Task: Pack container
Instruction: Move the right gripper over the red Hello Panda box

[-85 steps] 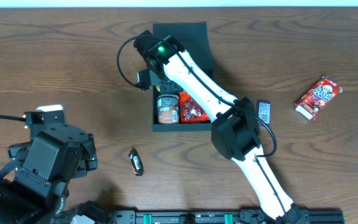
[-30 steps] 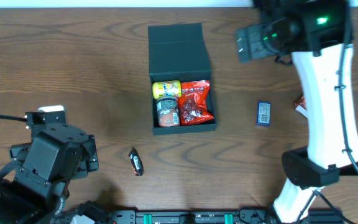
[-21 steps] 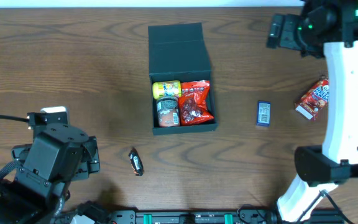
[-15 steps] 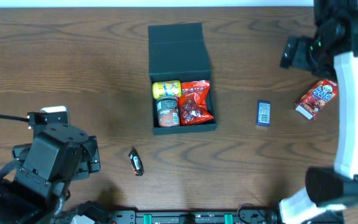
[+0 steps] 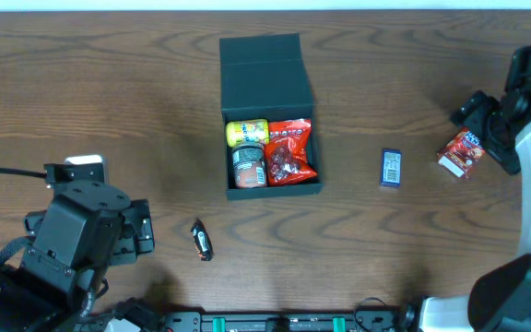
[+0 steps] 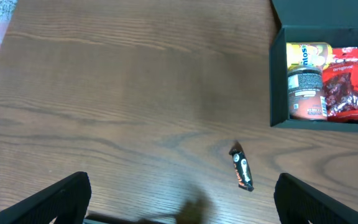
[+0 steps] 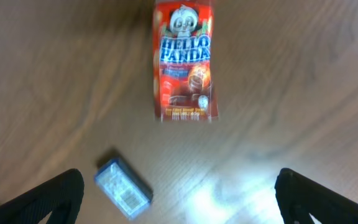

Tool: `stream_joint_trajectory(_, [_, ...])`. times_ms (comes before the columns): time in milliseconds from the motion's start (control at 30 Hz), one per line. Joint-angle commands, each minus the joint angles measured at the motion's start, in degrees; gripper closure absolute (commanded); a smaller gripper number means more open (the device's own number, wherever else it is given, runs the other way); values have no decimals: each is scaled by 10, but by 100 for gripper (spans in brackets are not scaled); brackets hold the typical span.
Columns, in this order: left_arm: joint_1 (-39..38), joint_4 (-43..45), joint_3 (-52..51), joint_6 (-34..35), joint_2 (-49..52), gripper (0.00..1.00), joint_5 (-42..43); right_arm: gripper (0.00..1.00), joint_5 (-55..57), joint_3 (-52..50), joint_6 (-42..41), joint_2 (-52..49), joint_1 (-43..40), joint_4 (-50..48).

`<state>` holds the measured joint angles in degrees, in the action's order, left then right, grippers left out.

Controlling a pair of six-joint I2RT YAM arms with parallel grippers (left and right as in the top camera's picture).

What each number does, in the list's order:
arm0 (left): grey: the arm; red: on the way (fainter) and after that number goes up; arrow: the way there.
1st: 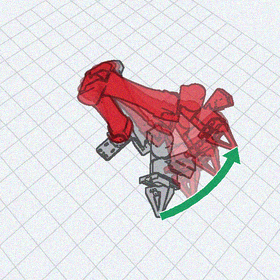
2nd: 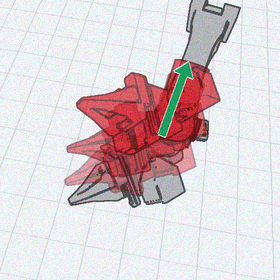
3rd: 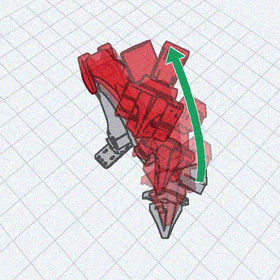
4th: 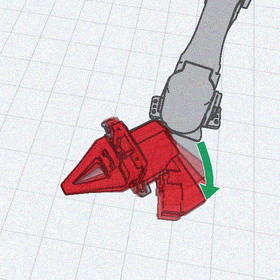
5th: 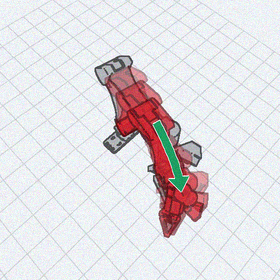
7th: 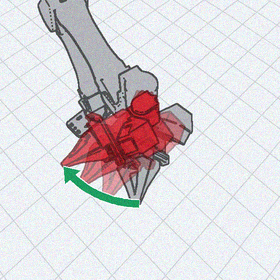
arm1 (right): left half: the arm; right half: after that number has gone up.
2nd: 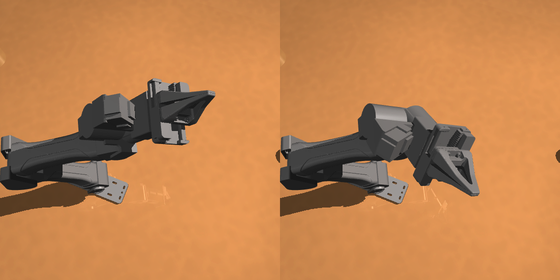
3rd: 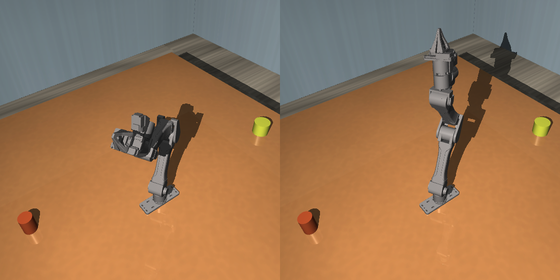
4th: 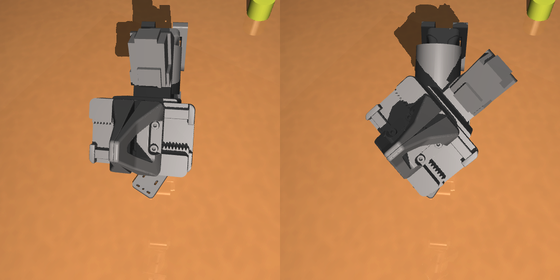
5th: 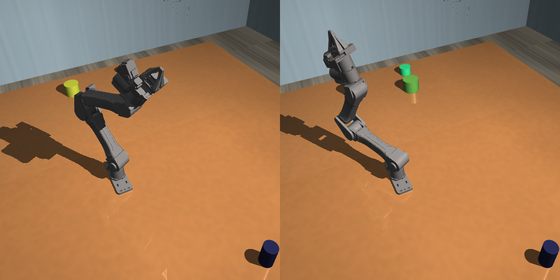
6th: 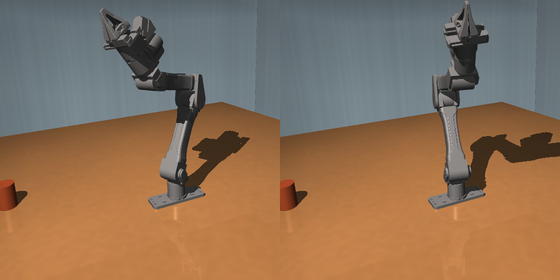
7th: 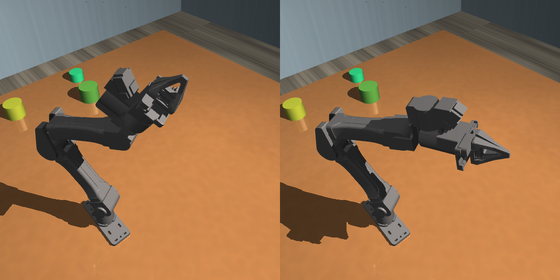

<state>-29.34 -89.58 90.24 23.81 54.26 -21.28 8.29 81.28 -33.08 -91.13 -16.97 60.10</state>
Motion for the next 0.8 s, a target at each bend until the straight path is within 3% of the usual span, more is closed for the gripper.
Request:
stream_joint_trajectory(0, [1, 2, -2, 0, 0, 5, 6, 1, -13, -22, -11, 2, -14, -40])
stream_joint_trajectory(133, [1, 12, -2, 0, 0, 5, 18, 1, -26, -28, 36, -15, -17, -89])
stream_joint_trajectory(767, [1, 20, -2, 0, 1, 5, 18, 1, -26, -28, 10, -199, -55, -165])
